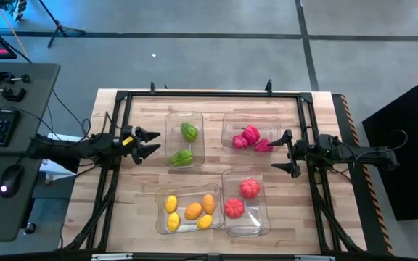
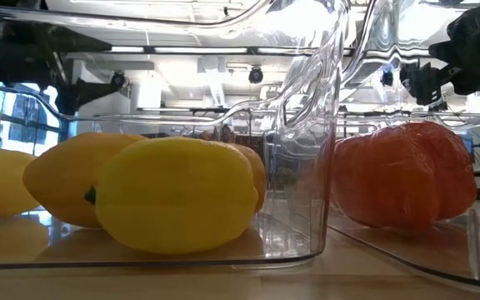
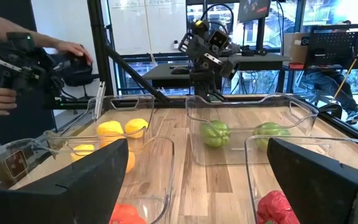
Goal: Sort produce into baskets
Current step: Return to Home Position
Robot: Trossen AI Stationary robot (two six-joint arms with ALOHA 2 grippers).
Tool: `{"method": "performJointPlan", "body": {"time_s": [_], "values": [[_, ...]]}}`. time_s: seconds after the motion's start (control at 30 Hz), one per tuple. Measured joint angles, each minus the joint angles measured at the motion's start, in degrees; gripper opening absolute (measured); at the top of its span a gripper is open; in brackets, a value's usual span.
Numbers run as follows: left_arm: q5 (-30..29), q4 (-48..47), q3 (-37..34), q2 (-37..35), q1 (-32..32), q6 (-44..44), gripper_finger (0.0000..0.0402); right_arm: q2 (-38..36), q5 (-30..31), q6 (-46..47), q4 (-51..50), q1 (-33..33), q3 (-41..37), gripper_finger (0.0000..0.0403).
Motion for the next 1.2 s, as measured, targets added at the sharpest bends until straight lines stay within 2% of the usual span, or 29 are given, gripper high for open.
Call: {"method": "performJointPlan", "body": {"time_s": [0.13,0.27,0.53,0.8,1.2], "values": [[2.0,-4.4,0.0,-7.4,1.5,4.9,0.0351,0.0,0.0,0.0,0.0,0.0,0.0,0.0376],[7.5,-4.7,-0.1,-7.3,3.8,10.8,0.0351,0.1,0.1,0.0,0.0,0.0,0.0,0.0376],[16.2,-8.6,-0.1,-7.3,8.6,15.9,0.0351,0.1,0.1,0.0,0.0,0.0,0.0,0.0376],[16.5,-8.8,-0.1,-7.3,8.3,20.8,0.0351,0.1,0.2,0.0,0.0,0.0,0.0,0.0376],[16.4,-8.7,-0.1,-7.3,8.3,15.9,0.0351,0.1,0.2,0.0,0.0,0.0,0.0,0.0376]]}}
